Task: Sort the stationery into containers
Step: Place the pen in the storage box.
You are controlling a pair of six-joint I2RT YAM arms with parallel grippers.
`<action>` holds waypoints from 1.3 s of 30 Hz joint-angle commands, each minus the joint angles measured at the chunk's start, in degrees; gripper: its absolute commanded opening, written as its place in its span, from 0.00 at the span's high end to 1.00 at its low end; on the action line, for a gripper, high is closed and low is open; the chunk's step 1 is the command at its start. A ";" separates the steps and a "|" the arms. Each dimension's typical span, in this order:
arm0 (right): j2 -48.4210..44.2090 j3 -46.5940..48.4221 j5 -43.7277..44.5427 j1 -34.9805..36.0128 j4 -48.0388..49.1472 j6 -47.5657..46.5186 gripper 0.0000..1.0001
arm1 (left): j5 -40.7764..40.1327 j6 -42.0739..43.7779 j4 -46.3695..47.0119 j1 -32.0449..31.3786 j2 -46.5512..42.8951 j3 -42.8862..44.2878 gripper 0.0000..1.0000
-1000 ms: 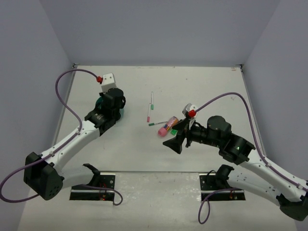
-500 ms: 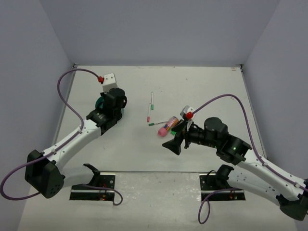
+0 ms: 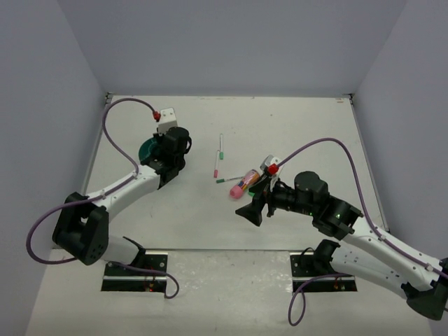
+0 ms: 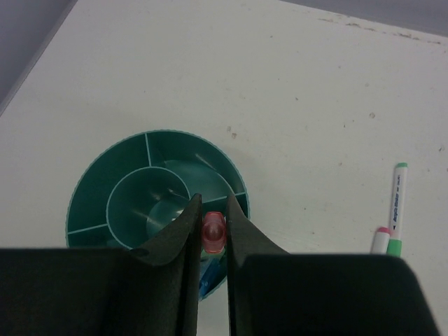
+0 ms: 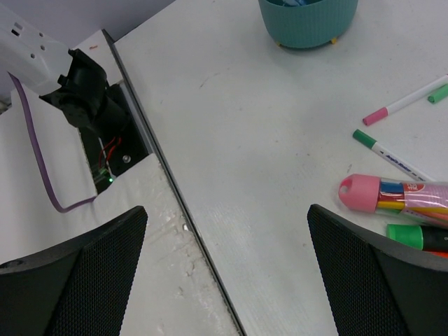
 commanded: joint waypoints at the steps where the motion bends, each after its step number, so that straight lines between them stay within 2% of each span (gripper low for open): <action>1: 0.20 -0.52 -0.65 0.04 2.94 -0.69 0.01 | -0.06 1.37 8.40 0.64 3.27 -1.12 1.00; 9: 0.67 -1.07 -0.15 0.13 3.05 -0.40 0.01 | -0.47 -2.26 7.02 0.64 7.85 -3.27 1.00; 17: 1.52 -0.96 -0.58 0.13 3.11 -0.17 0.01 | -0.33 -3.64 5.55 0.64 4.94 -4.80 0.99; 23: 1.92 -0.96 -0.84 0.13 3.11 -0.24 0.01 | 1.53 -3.73 4.36 0.73 1.44 -4.19 0.72; 24: 2.01 -0.91 -0.96 0.13 3.11 -0.25 0.01 | 1.63 -3.73 4.27 0.68 1.06 -4.19 0.66; 26: 2.05 -0.87 -1.00 0.13 3.08 -0.25 0.01 | 2.00 -3.76 3.83 0.64 0.26 -4.08 0.47; 27: 2.05 -0.87 -1.03 0.13 3.03 -0.25 0.01 | 2.12 -3.87 3.52 0.64 -0.03 -3.93 0.43; 35: 2.67 -0.87 -0.60 0.13 3.25 0.02 0.01 | 7.01 -4.25 0.87 0.64 -6.33 -2.42 0.43; 39: 3.63 -0.74 1.96 0.13 3.42 0.89 0.01 | 9.82 -4.70 -1.70 0.56 -11.88 -1.04 0.31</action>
